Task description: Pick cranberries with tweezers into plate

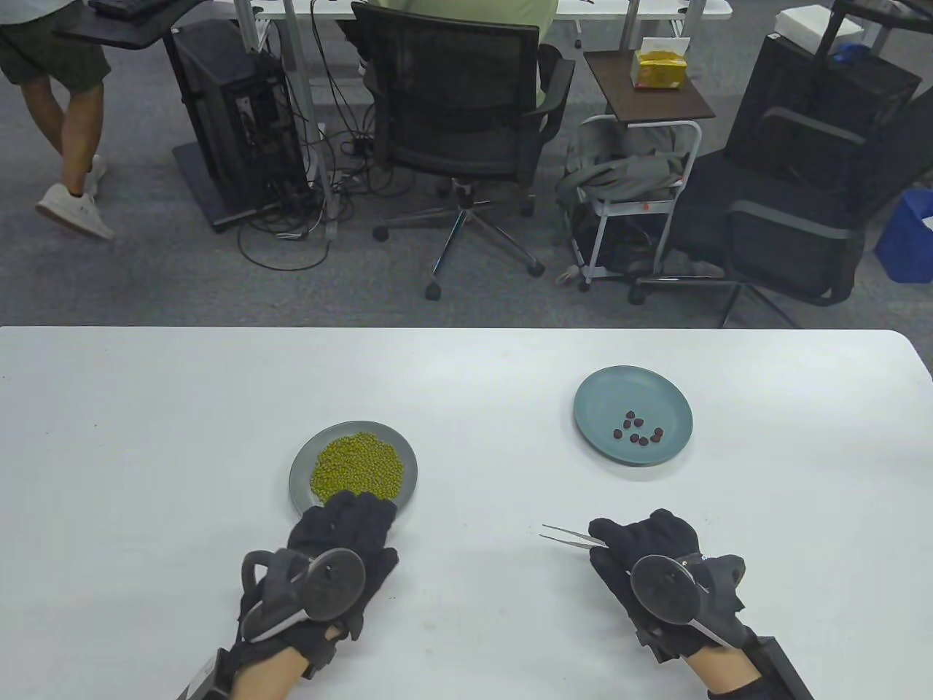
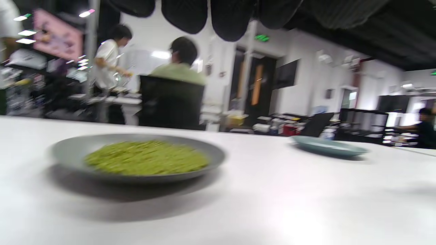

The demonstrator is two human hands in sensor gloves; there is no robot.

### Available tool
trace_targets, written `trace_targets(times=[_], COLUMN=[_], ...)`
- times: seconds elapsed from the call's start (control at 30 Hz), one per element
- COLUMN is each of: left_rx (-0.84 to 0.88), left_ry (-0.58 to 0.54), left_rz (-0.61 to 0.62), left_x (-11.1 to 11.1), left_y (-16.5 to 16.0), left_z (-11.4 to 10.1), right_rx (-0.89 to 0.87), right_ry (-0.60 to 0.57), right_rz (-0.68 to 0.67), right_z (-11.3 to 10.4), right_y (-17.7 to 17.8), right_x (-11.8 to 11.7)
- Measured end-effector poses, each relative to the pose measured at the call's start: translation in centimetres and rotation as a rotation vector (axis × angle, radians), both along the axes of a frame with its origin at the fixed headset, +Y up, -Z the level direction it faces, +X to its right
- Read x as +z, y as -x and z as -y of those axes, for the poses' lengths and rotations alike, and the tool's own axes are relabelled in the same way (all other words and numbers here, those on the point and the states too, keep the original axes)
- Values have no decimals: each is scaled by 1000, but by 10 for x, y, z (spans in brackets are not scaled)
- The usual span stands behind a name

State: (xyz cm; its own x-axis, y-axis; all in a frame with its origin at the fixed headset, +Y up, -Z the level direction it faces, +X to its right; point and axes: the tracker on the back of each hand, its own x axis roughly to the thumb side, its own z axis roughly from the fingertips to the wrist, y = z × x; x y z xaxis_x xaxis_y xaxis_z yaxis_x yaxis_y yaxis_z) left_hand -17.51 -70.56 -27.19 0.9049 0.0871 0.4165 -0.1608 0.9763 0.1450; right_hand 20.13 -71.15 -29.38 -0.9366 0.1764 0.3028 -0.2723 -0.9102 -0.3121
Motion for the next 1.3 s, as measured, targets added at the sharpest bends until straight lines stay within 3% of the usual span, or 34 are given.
trace_targets(times=[0.13, 0.27, 0.33, 0.63, 0.87, 1.13, 1.3], left_rx=[-18, -44, -44, -39, -24, -2, 9], left_ry=[-4, 160, 143, 168, 154, 123, 112], left_rz=[78, 102, 104, 102, 95, 112, 116], left_x=[20, 23, 22, 13, 10, 15, 16], left_y=[-24, -29, -28, -24, -20, -22, -20], left_z=[20, 38, 45, 51, 51, 47, 45], right_rx=[0, 16, 26, 80, 199, 241, 369], right_ry=[11, 25, 36, 77, 136, 203, 215], right_rz=[3, 3, -5, -19, 42, 168, 198], right_z=[1, 6, 9, 16, 10, 26, 38], right_y=[-1, 0, 2, 20, 43, 69, 88], right_x=[1, 0, -1, -7, -40, -89, -103])
